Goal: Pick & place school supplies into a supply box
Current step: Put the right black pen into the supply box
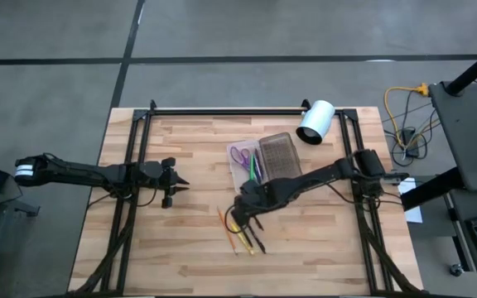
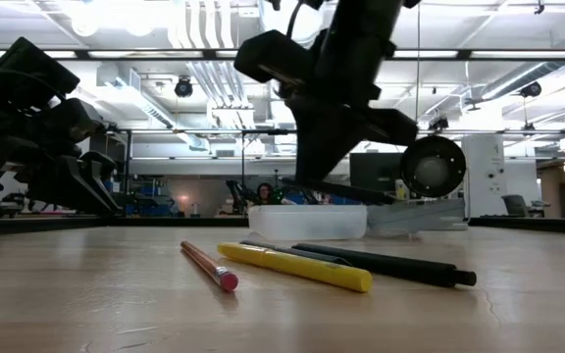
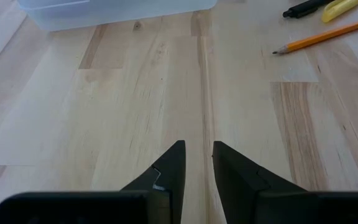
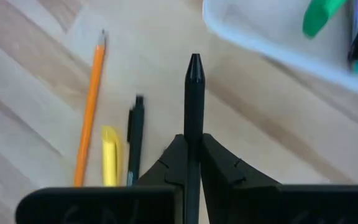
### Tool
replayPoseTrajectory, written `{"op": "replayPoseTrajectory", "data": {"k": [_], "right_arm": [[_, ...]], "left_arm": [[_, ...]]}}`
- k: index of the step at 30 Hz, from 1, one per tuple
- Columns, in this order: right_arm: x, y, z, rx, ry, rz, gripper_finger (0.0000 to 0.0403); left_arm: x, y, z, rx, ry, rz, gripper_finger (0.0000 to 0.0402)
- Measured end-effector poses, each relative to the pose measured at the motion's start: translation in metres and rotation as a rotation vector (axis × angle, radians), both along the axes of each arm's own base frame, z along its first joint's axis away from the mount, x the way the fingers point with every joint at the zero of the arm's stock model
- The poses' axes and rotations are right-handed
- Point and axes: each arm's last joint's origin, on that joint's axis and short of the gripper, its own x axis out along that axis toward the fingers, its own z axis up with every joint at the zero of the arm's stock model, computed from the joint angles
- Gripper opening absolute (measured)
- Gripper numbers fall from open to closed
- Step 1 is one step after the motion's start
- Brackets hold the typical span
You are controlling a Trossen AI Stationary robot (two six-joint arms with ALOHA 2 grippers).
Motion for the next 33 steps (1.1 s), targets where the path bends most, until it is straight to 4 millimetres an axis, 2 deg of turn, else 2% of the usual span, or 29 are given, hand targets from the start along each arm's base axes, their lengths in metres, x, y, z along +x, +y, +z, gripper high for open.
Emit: {"op": "replayPoseTrajectory", "data": {"k": [8,13,19,27,33], "right_arm": [[0.007,-0.038,0.003,-0.095,0.006,0.066,0.0013],[0.006,-0.064,0.018,-0.187,-0.030,-0.006,0.0013],[0.003,-0.078,0.032,-0.244,-0.071,-0.097,0.0013],[0.001,-0.106,0.029,-0.252,-0.053,-0.173,0.0013],[-0.007,-0.126,0.016,-0.247,-0.007,-0.240,0.0013]], "left_arm": [[0.000,0.000,0.000,0.000,0.000,0.000,0.0066],[0.000,0.000,0.000,0.000,0.000,0.000,0.0066],[0.000,0.000,0.000,0.000,0.000,0.000,0.0067],[0.000,0.000,0.000,0.000,0.000,0.000,0.0066],[0.000,0.000,0.000,0.000,0.000,0.000,0.0066]]}}
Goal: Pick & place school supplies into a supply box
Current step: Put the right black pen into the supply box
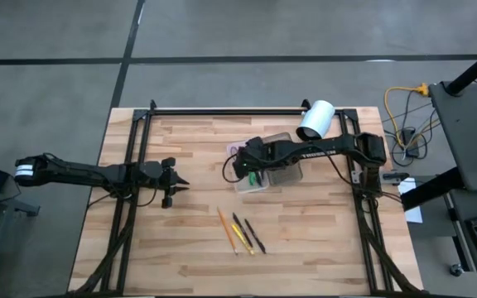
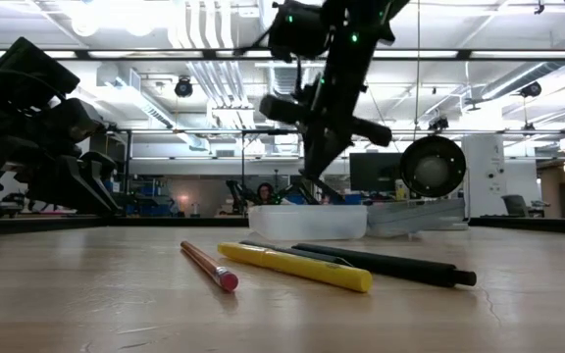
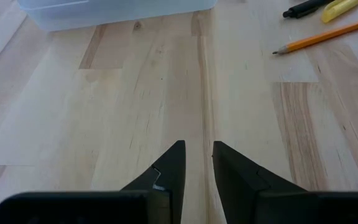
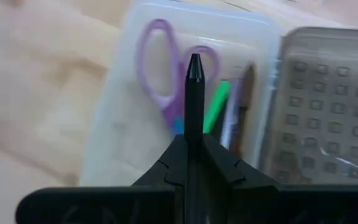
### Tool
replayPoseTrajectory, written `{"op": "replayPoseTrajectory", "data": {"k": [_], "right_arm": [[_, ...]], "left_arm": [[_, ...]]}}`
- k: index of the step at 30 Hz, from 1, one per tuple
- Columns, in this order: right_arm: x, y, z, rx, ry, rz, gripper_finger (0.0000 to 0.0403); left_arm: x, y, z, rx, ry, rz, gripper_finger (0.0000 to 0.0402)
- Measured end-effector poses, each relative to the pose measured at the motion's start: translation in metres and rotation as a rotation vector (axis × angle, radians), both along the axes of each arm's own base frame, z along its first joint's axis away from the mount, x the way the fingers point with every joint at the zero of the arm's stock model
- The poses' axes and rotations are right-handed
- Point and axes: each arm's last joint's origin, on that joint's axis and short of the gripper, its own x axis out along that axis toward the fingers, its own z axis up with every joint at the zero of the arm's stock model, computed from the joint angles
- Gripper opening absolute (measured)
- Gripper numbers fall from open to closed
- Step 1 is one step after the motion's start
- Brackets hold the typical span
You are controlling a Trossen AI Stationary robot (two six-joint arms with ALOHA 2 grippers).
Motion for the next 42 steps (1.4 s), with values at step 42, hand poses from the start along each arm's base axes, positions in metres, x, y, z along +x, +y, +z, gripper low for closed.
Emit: {"op": "replayPoseTrajectory", "data": {"k": [42], "right_arm": [[-0.005,-0.017,-0.007,-0.001,0.050,0.035,0.0067]], "left_arm": [[0.000,0.000,0.000,0.000,0.000,0.000,0.0066]]}}
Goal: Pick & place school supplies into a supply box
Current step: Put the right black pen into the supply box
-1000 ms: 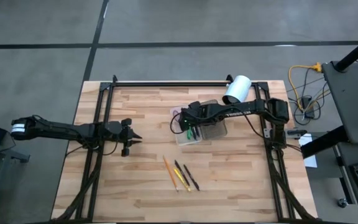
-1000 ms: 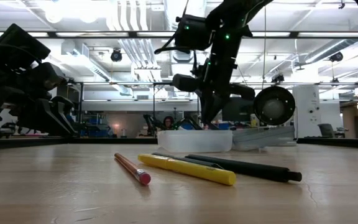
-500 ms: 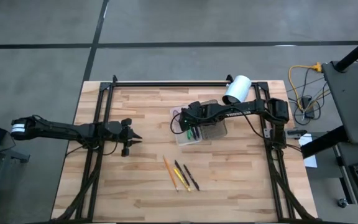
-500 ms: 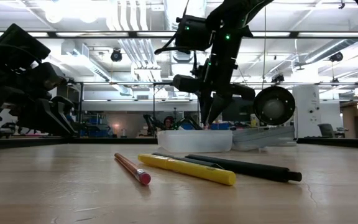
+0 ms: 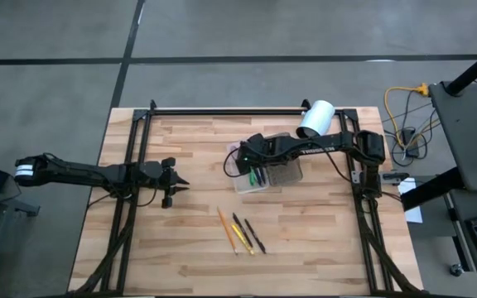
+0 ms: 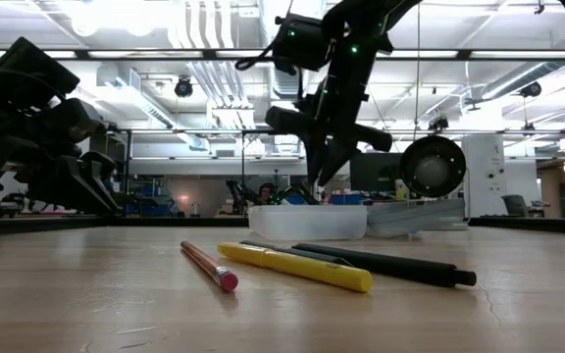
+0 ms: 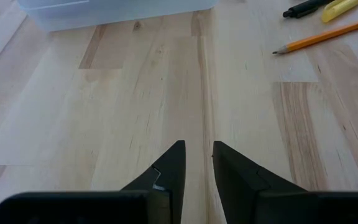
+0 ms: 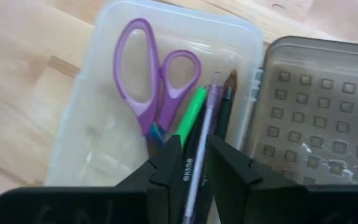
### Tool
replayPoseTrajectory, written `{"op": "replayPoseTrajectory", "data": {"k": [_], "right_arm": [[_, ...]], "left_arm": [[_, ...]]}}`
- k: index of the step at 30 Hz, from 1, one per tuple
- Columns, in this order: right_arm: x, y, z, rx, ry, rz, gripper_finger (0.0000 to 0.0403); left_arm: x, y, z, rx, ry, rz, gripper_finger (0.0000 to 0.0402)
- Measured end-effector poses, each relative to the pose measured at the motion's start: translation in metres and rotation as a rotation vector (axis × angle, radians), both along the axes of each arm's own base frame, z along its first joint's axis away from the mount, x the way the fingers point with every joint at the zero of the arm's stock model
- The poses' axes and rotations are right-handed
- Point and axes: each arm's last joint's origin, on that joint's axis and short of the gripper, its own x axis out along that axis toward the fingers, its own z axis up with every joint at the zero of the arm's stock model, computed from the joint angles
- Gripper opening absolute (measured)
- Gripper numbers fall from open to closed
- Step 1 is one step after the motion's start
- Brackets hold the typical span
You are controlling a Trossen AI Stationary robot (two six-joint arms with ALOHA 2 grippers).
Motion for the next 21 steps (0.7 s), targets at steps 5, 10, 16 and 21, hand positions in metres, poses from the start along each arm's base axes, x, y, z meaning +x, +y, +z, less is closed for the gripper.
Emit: {"op": "replayPoseTrajectory", "data": {"k": [5,10,16,21], "right_arm": [[0.004,0.001,0.007,0.013,-0.027,0.007,0.0063],[0.006,0.000,0.011,0.012,-0.046,0.007,0.0068],[0.008,0.004,0.013,0.026,-0.054,0.021,0.0077],[0.009,0.012,0.012,0.144,-0.069,0.076,0.0079]], "left_arm": [[0.000,0.000,0.000,0.000,0.000,0.000,0.0066],[0.000,0.000,0.000,0.000,0.000,0.000,0.0067],[0.000,0.000,0.000,0.000,0.000,0.000,0.0066],[0.000,0.000,0.000,0.000,0.000,0.000,0.0066]]}}
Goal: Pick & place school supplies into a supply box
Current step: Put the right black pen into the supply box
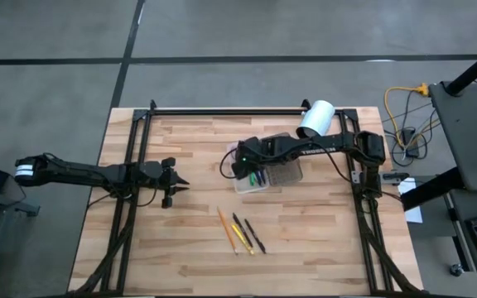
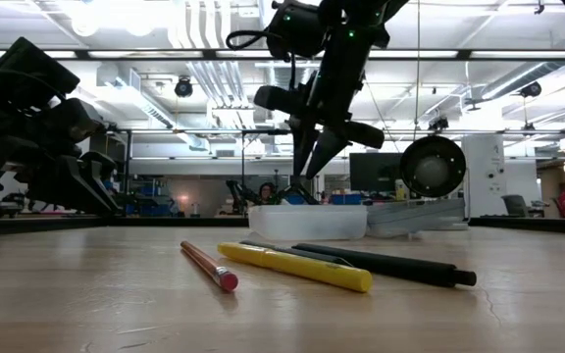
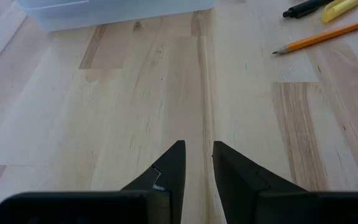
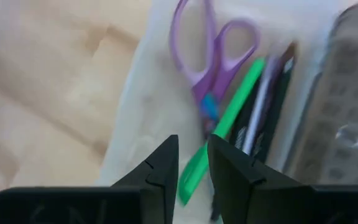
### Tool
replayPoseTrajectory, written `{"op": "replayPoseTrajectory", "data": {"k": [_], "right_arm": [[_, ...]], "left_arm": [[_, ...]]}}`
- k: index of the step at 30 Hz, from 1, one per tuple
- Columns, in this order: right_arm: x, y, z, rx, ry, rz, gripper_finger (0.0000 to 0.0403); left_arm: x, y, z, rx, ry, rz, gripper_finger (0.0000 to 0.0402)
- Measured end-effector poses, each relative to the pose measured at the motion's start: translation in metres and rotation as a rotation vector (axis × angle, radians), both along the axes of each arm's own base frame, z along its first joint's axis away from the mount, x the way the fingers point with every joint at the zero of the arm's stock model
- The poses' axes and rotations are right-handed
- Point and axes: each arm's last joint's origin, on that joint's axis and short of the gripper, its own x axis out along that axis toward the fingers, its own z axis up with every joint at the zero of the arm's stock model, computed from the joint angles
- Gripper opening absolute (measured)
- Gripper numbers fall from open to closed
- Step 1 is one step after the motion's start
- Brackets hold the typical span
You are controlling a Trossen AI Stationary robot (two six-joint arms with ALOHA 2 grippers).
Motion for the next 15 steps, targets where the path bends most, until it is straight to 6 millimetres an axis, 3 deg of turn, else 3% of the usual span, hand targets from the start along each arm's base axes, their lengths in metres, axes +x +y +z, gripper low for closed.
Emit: {"op": "replayPoseTrajectory", "data": {"k": [9,15], "right_arm": [[0.002,0.023,0.000,0.125,-0.054,-0.158,0.0066],[0.004,0.043,0.000,0.151,-0.076,-0.163,0.0069]], "left_arm": [[0.000,0.000,0.000,0.000,0.000,0.000,0.0066],[0.000,0.000,0.000,0.000,0.000,-0.001,0.0067]]}}
